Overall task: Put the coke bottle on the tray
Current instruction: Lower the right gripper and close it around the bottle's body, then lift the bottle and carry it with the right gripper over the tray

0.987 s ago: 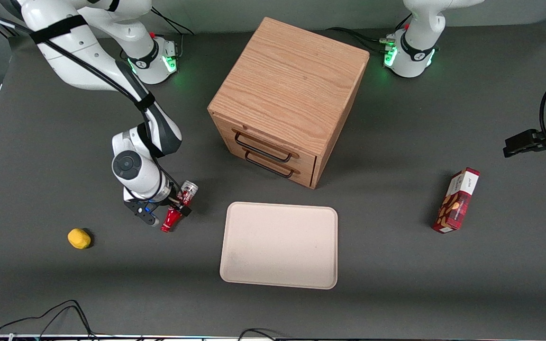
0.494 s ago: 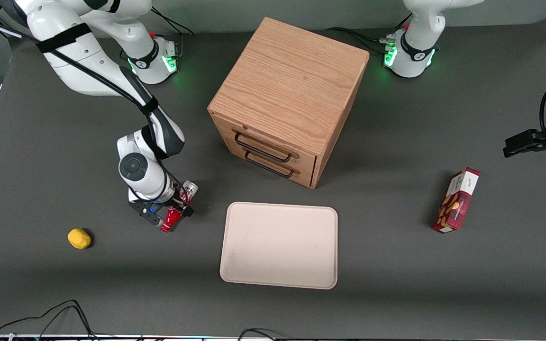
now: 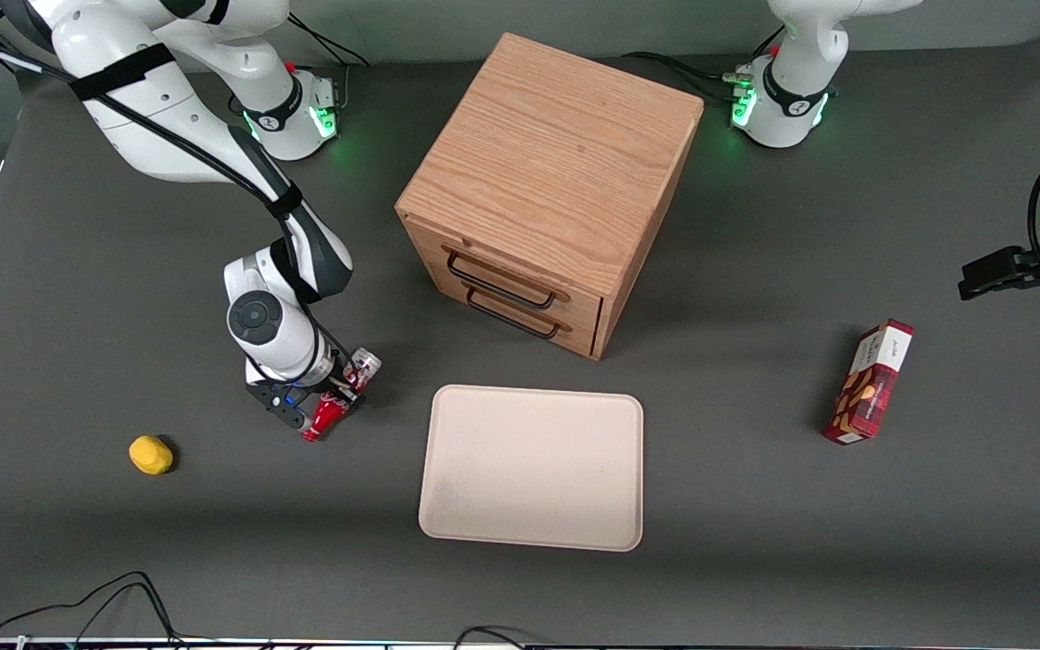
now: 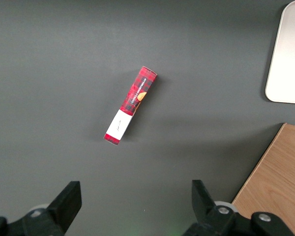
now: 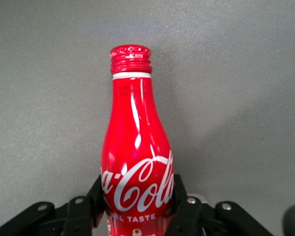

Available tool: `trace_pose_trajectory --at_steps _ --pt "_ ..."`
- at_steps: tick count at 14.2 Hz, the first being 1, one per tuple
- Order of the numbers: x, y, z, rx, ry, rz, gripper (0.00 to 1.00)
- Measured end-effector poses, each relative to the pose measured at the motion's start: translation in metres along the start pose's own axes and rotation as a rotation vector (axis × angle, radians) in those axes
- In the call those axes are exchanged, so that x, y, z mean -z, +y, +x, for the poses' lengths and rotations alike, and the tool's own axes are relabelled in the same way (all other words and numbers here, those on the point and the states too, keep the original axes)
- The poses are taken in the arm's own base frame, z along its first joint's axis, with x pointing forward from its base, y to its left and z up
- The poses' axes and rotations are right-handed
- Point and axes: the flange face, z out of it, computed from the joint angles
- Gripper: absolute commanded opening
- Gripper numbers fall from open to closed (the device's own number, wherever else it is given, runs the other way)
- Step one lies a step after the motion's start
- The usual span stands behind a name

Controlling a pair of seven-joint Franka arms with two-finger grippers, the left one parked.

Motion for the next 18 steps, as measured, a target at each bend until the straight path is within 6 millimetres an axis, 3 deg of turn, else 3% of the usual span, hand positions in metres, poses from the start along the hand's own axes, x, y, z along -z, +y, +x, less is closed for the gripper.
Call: trace_pose_trajectory --at_steps 6,8,11,16,18 --pt "0.003 -0.001 0.001 -0.001 0.004 0.005 0.00" --pt "0.022 -0.003 0.007 0.000 0.013 -0.004 0.00" --pt "0.101 0.000 0.018 0.020 0.011 -0.082 0.00" --pt "0.298 0.007 0.044 0.139 -0.081 -0.134 0.00" --pt "0.356 0.008 0.057 0.175 -0.075 -0.104 0.00"
